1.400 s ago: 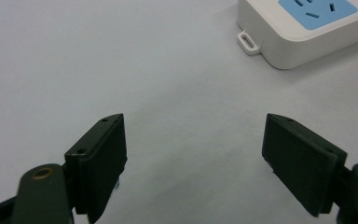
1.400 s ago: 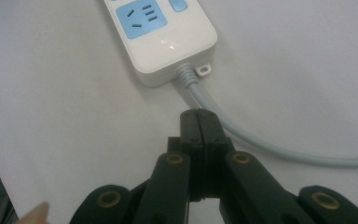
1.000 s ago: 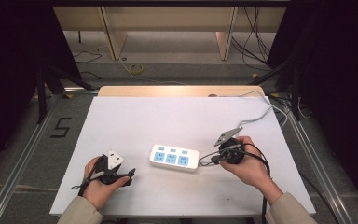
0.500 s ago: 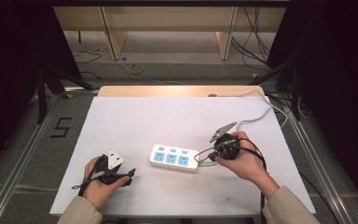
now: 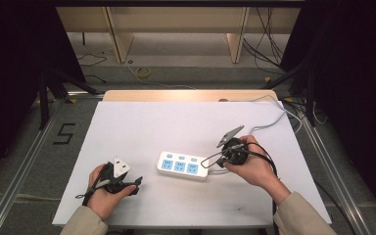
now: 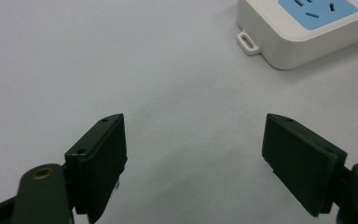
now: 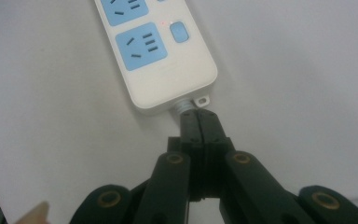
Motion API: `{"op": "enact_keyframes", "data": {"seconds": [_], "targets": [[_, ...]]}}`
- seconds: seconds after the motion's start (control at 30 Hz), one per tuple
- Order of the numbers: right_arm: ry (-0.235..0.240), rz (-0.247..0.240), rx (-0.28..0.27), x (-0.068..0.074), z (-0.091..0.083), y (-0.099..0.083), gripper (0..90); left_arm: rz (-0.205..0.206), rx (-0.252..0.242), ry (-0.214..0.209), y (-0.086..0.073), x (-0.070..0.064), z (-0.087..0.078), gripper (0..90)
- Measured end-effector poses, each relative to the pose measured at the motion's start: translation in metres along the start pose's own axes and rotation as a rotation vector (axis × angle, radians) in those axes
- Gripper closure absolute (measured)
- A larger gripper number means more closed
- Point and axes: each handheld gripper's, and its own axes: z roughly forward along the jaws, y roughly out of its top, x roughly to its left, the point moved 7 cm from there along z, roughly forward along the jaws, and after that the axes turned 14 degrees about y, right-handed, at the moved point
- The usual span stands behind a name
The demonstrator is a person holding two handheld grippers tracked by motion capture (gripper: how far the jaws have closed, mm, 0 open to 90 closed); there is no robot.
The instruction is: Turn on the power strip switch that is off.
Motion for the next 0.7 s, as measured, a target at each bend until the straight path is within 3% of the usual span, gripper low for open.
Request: {"op": "enact_keyframes", "data": {"seconds": [0.7], "targets": [[-0.003,-0.018,0.026,-0.003,0.002,0.019,90.0,0.002,-0.002,-0.002,0.0,-0.001,0.0,21.8]]}}
